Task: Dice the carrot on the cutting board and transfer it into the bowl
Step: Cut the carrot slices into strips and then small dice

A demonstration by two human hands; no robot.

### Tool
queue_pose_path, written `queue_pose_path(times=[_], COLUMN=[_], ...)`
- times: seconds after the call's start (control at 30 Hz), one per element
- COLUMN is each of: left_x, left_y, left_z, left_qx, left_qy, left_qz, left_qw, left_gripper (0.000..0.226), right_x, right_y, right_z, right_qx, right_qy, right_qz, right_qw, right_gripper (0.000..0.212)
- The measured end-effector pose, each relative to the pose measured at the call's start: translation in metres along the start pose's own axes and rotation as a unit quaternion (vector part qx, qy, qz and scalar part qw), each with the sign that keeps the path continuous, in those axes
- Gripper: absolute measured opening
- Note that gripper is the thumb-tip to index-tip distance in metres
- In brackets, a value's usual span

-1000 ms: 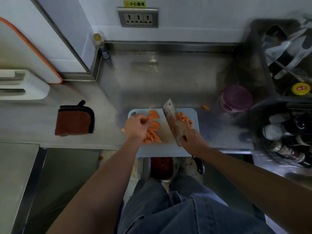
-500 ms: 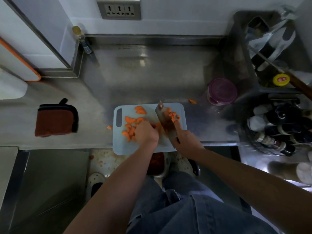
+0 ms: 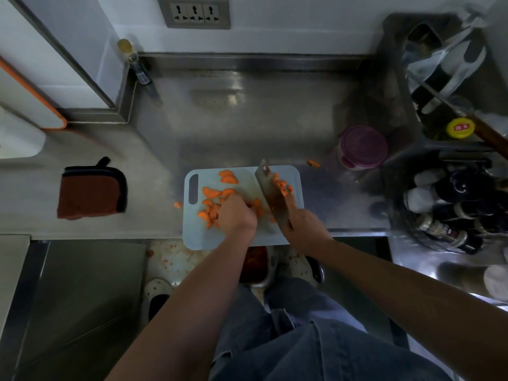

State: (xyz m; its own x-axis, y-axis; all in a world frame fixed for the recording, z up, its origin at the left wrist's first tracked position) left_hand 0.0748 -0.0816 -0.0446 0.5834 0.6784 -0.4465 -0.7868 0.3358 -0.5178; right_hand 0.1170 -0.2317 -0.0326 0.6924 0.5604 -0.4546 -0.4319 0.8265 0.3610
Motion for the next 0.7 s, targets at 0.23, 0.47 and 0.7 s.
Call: queue_pose_path(times=[0.23, 0.47, 0.7], left_x=[0.006, 0.007, 0.013], left_y=[0.007, 0.008, 0.011], left_z=[-0.003, -0.004, -0.006], left_qx=[-0.042, -0.055, -0.087], left_qy=[0.006, 0.0, 0.015], left_qz=[0.027, 0.043, 0.051], left_qw=[0.999, 0.998, 0.995], left_gripper=[0.025, 0.025, 0.023], right_x=[-0.009, -0.008, -0.004], right_y=[0.012, 0.013, 0.021], right_z=[-0.011, -0.001, 0.008], right_qx=[-0.027, -0.024, -0.065], right_qy=[0.028, 0.002, 0.025], right_qz=[0.019, 0.023, 0.037], right_qw=[0.999, 0.999, 0.997], right_gripper=[0.05, 0.043, 0.042])
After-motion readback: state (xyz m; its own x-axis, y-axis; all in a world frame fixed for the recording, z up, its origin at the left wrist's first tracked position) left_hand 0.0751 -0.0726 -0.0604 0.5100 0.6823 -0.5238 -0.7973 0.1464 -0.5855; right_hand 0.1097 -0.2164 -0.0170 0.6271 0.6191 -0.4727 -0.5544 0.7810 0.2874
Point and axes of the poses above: each hand's wrist, its own x-axis towards the middle knuckle, its own z-axis out of the back of the hand, y = z × x, the point moved 5 cm from there along x, towards the middle knuckle, and after that the axes turned 10 degrees about -x, right-handed, at the moved point
